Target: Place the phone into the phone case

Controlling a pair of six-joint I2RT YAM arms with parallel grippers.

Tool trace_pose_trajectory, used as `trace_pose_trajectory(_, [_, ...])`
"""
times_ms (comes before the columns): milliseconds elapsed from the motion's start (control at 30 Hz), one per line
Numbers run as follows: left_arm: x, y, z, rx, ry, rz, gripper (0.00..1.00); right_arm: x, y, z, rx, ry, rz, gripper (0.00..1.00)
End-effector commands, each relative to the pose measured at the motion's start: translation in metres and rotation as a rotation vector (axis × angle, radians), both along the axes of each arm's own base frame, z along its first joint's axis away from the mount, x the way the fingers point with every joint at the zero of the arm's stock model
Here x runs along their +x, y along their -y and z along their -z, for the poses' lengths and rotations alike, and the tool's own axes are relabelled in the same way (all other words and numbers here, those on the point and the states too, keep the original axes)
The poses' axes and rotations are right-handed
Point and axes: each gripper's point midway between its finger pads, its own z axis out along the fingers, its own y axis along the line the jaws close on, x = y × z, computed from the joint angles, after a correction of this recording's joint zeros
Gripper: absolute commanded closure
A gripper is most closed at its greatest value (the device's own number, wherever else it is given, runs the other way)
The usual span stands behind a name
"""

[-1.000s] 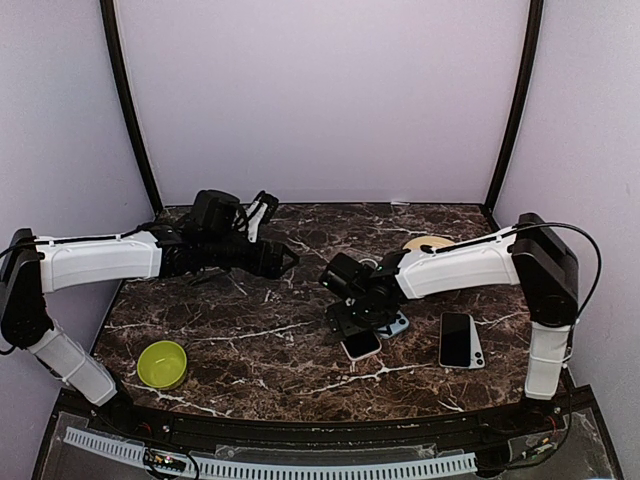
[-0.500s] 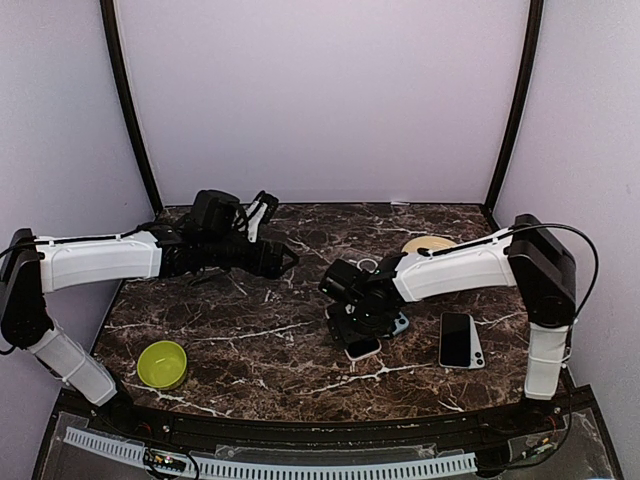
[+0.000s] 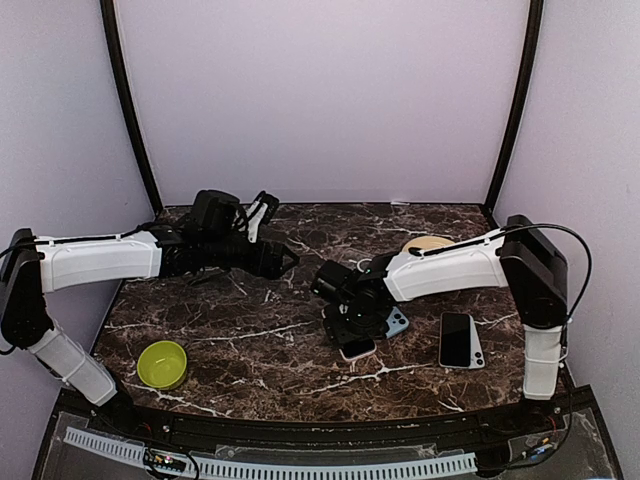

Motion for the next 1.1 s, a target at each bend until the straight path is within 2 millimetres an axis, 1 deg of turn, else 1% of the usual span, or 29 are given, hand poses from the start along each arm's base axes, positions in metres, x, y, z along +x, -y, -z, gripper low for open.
trace_pose_trajectory(0, [-0.002,-0.005,-0.006,0.001,0.006,0.002,0.13,-0.010,0.025,0.031,-0.141,-0.032,0.006,0.23])
trace_pose_trajectory(200, [-0.002,-0.005,-0.006,0.002,0.008,0.002,0.13,-0.007,0.032,0.037,-0.190,-0.014,0.010,0.25])
trace_pose_trajectory(300, [-0.001,-0.006,-0.007,0.003,0.010,-0.001,0.13,-0.005,0.035,0.040,-0.220,-0.010,0.014,0.15])
trace_pose_trajectory(400, [-0.001,-0.007,-0.007,0.004,0.013,-0.002,0.13,-0.005,0.033,0.041,-0.213,-0.010,0.010,0.14])
trace_pose_trajectory(500, [-0.001,-0.007,-0.007,0.005,0.014,-0.003,0.13,-0.006,0.031,0.042,-0.210,-0.009,0.005,0.19])
trace_pose_trajectory(600, [-0.001,-0.007,-0.007,0.005,0.015,-0.002,0.13,-0.008,0.030,0.043,-0.210,-0.011,0.002,0.32])
trace_pose_trajectory(700, [-0.001,-0.007,-0.009,0.003,0.016,-0.003,0.13,-0.007,0.024,0.040,-0.182,-0.004,-0.005,0.42])
trace_pose_trajectory(800, [-0.002,-0.007,-0.008,0.000,0.011,-0.003,0.13,-0.004,0.010,0.029,-0.115,0.026,-0.041,0.49])
trace_pose_trajectory(867, [-0.002,-0.006,-0.007,-0.006,0.006,0.002,0.13,-0.001,-0.002,0.016,-0.050,0.065,-0.057,0.54])
trace_pose_trajectory(933, [-0.003,-0.004,-0.007,-0.016,-0.001,0.009,0.13,0.004,-0.014,-0.001,0.023,0.116,-0.072,0.57])
trace_pose_trajectory(1067, [-0.006,0.001,-0.013,-0.076,-0.001,0.038,0.14,0.015,-0.032,-0.044,0.177,0.252,-0.090,0.60])
